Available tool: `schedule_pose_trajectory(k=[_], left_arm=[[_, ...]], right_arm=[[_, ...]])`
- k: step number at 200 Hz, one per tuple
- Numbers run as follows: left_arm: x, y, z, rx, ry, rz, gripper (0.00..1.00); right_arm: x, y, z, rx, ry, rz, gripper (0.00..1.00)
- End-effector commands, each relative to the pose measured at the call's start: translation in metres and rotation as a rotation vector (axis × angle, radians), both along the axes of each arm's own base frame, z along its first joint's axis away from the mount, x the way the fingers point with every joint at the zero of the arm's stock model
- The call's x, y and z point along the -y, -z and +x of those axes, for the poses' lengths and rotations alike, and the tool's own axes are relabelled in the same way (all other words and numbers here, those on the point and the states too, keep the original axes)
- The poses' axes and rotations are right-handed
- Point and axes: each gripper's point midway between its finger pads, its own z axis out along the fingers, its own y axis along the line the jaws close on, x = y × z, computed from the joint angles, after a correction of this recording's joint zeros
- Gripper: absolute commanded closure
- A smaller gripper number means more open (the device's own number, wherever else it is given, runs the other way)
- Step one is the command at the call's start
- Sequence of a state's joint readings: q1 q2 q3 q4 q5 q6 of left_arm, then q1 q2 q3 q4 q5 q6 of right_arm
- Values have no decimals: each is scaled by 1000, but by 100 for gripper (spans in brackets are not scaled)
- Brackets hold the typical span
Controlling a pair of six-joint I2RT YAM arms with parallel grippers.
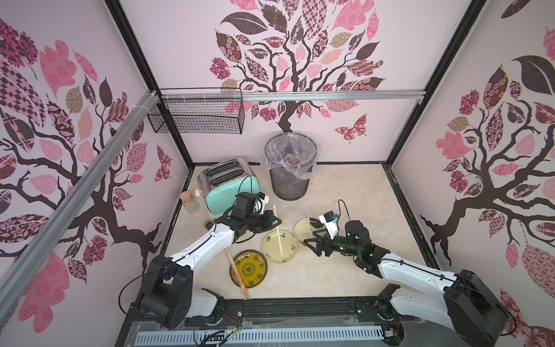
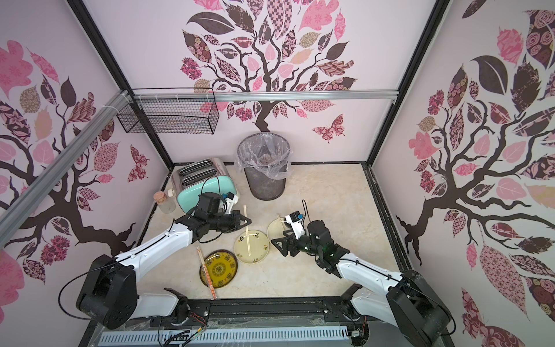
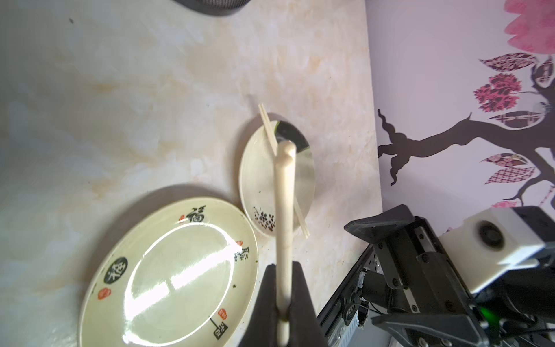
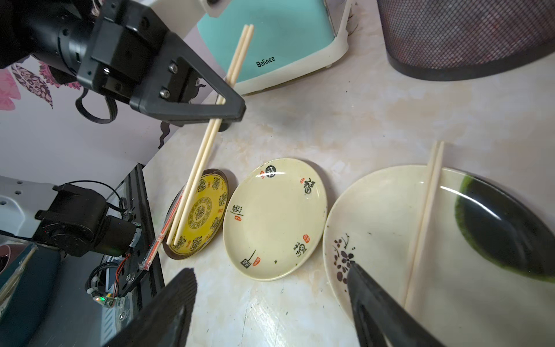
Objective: Remove the packaging of disposable chopsticks
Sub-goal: Place the disposable chopsticks on the plate.
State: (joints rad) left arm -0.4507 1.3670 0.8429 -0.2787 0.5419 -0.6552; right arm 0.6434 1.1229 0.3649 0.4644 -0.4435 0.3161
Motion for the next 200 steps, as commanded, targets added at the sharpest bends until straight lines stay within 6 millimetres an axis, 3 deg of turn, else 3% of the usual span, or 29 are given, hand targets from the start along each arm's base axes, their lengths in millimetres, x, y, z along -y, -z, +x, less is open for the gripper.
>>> schedule_pose_trajectory(k=[1,38,135,200], left_arm=[[-7,19,-3,-75,-57,81,100],[-9,41,-14,-157,-73,140,100],[3,76,-32,-235,-45,227,100],[-10,91,-34,-257,-99,337,100]], right_arm=[[-11,-6,-1,60,-25,10,19],[-21,12,0,42,-42,-82,22],[-27,14,-4,66,-55,-108,22],[-35,30,-5,62,-73,-191,22]])
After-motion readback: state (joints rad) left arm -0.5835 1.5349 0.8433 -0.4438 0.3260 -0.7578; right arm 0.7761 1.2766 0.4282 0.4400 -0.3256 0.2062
